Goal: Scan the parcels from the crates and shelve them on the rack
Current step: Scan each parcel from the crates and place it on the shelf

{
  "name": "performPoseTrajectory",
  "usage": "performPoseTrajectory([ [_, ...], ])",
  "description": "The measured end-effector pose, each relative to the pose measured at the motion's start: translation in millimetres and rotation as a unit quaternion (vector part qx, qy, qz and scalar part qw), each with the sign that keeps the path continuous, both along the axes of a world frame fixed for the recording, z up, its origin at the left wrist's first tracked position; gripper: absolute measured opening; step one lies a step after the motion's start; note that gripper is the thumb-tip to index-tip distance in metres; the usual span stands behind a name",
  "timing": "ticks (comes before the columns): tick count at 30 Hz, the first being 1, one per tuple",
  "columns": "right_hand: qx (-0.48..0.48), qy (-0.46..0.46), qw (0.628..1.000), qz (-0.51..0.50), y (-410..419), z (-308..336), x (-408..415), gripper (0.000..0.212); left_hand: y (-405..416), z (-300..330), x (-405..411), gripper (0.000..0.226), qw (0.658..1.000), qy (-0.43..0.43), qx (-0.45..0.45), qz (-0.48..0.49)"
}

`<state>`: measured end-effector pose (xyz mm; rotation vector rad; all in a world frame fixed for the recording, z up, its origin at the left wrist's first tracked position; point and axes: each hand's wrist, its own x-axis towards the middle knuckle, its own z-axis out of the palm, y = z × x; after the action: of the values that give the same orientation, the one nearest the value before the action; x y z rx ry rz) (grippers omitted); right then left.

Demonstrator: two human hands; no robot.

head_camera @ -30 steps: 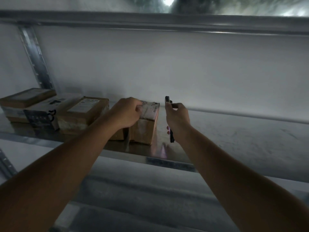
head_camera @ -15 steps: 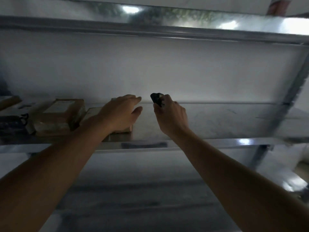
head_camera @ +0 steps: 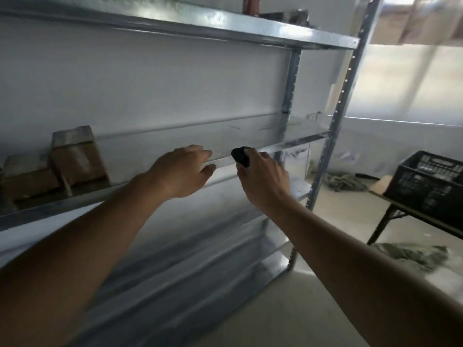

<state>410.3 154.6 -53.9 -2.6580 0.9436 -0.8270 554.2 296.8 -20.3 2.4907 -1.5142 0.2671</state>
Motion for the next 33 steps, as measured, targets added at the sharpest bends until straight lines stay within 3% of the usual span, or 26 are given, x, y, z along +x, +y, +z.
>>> performPoseTrajectory([
  [21,0.014,0.027,0.970,-0.242,-325.8,-26.3,-358.1,0.045,-421.3,-31.4,-318.3,0.047,0.963,0.035,-0.022,-0.266],
  [33,0.052,0.035,0.939,-0.339,-548.4,-67.4,-439.8,0.048,-699.0,-71.4,-395.1,0.053,0.936,0.039,0.012,-0.349],
])
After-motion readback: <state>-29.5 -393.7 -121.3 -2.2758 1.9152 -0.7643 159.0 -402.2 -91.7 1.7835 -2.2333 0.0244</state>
